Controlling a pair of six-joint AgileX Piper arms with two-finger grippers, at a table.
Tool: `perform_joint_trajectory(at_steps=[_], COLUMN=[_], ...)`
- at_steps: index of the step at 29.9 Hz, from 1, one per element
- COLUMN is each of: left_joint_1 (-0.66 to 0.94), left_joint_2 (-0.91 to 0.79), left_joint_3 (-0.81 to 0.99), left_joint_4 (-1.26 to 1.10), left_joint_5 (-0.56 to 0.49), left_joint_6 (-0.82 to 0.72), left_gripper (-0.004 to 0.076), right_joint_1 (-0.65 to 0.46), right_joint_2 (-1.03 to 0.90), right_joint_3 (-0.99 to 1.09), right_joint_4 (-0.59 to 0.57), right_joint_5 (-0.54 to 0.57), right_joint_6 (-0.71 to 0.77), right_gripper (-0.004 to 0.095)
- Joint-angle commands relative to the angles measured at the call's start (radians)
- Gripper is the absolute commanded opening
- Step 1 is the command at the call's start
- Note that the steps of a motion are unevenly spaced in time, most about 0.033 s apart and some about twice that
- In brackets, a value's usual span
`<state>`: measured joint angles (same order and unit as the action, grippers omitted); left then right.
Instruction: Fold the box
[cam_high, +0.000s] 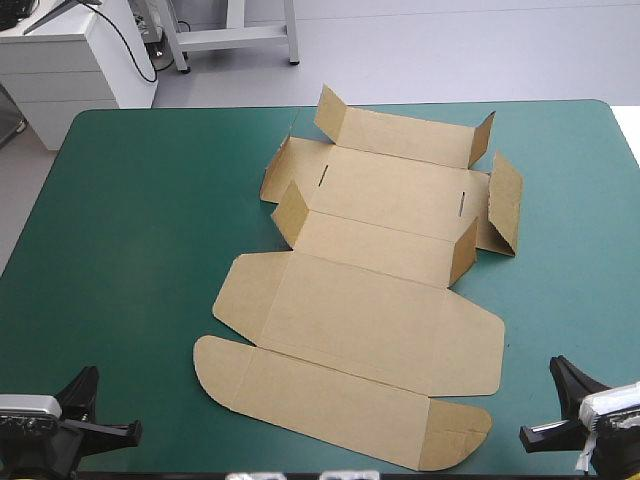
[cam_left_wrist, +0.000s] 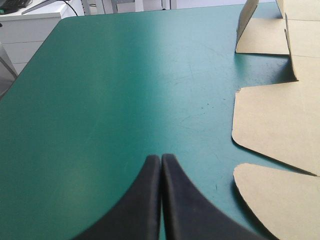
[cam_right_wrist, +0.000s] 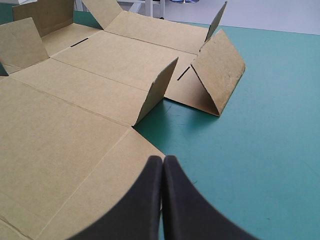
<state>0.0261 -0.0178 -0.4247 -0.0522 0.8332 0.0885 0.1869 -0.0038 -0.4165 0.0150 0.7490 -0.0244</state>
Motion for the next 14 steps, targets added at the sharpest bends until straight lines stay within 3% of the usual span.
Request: perform_joint_trajectory(at_steps=[1, 14], left_joint_1=[-0.008, -0.008], left_joint_2=[-0.005, -0.005], left_joint_3=[-0.029, -0.029], left_joint_4=[-0.007, -0.007], left_joint_5=[-0.077, -0.077], left_joint_6=[-0.008, -0.008], left_gripper=[-0.0008, -0.0008], right_joint_1=[0.003, 0.003], right_joint_2=[0.016, 0.016], right_joint_3=[-0.027, -0.027], right_joint_4=[-0.001, -0.015], right_joint_5=[-0.072, -0.072], right_joint_6=[-0.008, -0.027], right_gripper=[-0.0021, -0.0021])
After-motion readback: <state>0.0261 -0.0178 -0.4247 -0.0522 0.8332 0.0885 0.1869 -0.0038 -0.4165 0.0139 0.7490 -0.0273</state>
